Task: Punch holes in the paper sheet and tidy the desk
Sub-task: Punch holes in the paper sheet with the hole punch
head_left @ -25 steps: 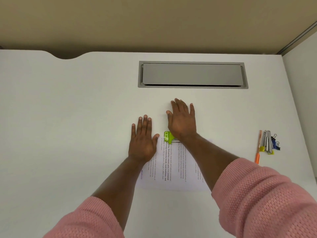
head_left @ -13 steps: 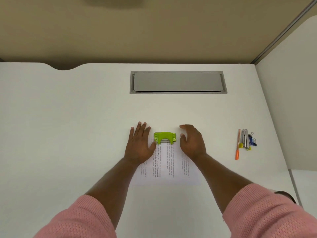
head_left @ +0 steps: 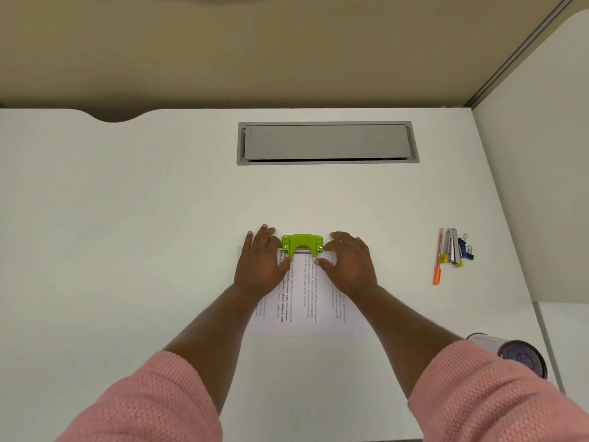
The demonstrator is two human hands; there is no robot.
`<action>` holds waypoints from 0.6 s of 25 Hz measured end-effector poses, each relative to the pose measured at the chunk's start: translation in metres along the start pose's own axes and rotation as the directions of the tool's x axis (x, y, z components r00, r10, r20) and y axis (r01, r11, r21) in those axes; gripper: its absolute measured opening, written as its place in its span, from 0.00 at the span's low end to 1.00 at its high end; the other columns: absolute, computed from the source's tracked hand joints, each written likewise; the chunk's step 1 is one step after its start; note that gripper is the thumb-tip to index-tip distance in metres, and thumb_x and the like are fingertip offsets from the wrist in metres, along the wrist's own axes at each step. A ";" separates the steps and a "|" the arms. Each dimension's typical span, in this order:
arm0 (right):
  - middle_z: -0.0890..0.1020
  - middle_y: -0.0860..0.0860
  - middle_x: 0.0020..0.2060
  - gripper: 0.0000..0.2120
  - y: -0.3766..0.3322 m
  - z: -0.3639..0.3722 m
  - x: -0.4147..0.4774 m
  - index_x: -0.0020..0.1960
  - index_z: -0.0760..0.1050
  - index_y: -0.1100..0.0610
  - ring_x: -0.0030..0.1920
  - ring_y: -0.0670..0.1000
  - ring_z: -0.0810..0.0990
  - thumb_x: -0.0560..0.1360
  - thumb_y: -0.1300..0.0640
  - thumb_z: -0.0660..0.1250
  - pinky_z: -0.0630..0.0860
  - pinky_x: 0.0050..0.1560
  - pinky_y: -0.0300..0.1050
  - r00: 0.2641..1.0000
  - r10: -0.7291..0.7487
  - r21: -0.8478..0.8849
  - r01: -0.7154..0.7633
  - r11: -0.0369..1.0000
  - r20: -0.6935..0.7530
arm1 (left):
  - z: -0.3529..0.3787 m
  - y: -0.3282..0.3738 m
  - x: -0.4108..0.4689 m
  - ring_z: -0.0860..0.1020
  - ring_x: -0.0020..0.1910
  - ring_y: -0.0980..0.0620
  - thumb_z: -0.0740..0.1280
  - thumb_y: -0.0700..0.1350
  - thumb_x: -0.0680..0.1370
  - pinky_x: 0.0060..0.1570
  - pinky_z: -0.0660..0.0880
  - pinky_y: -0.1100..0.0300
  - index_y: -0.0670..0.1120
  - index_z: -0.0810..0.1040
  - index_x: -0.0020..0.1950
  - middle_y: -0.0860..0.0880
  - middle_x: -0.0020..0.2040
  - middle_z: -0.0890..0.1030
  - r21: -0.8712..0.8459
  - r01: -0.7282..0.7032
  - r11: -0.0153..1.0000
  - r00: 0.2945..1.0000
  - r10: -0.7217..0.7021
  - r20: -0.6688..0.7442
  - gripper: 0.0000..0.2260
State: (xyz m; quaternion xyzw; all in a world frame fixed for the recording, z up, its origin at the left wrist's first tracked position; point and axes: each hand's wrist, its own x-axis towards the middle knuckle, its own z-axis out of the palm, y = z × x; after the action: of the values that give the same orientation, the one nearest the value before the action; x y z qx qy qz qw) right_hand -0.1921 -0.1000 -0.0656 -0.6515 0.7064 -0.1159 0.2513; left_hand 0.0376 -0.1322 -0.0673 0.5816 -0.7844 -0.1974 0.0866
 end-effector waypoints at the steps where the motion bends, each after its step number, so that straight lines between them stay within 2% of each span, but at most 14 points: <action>1: 0.74 0.49 0.71 0.17 0.000 0.000 -0.001 0.59 0.80 0.50 0.73 0.49 0.68 0.74 0.43 0.71 0.55 0.78 0.54 1.000 -0.001 -0.001 0.001 1.000 0.004 | 0.000 0.001 -0.002 0.58 0.79 0.47 0.66 0.55 0.77 0.78 0.49 0.47 0.44 0.76 0.61 0.45 0.74 0.69 -0.009 0.003 1.000 1.000 -0.003 0.005 0.18; 6: 0.73 0.49 0.72 0.15 -0.002 -0.003 -0.008 0.57 0.80 0.51 0.74 0.50 0.68 0.74 0.45 0.72 0.53 0.78 0.54 1.000 0.010 0.001 -0.010 1.000 0.024 | 0.001 0.006 -0.011 0.57 0.79 0.46 0.66 0.54 0.78 0.78 0.50 0.47 0.43 0.75 0.60 0.44 0.75 0.67 -0.011 0.030 0.999 0.999 -0.030 0.033 0.18; 10: 0.74 0.50 0.71 0.14 -0.005 -0.004 -0.017 0.56 0.80 0.53 0.74 0.50 0.68 0.74 0.47 0.73 0.54 0.78 0.55 1.000 0.019 0.017 -0.020 1.000 0.015 | 0.001 0.011 -0.022 0.63 0.76 0.45 0.67 0.50 0.78 0.76 0.55 0.45 0.44 0.77 0.57 0.44 0.73 0.70 0.026 0.059 0.998 0.998 -0.060 0.024 0.12; 13: 0.75 0.50 0.70 0.13 -0.007 -0.003 -0.023 0.55 0.81 0.53 0.73 0.51 0.69 0.73 0.48 0.74 0.55 0.77 0.55 0.999 0.035 0.015 -0.035 0.999 0.003 | 0.001 0.014 -0.029 0.73 0.64 0.45 0.69 0.49 0.76 0.65 0.66 0.47 0.47 0.78 0.51 0.47 0.61 0.77 0.077 0.076 0.994 0.997 -0.075 -0.019 0.08; 15: 0.75 0.50 0.69 0.12 -0.008 -0.001 -0.027 0.53 0.80 0.53 0.72 0.51 0.70 0.73 0.49 0.74 0.55 0.77 0.55 0.999 0.042 0.015 -0.042 0.999 -0.005 | 0.001 0.016 -0.033 0.75 0.54 0.46 0.69 0.50 0.76 0.56 0.67 0.49 0.49 0.77 0.48 0.50 0.51 0.77 0.095 0.082 0.992 0.997 -0.080 -0.021 0.06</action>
State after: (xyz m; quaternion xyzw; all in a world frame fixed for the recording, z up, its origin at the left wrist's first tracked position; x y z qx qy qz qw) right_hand -0.1851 -0.0752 -0.0552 -0.6344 0.7195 -0.1177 0.2569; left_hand 0.0330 -0.0970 -0.0581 0.6180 -0.7680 -0.1582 0.0572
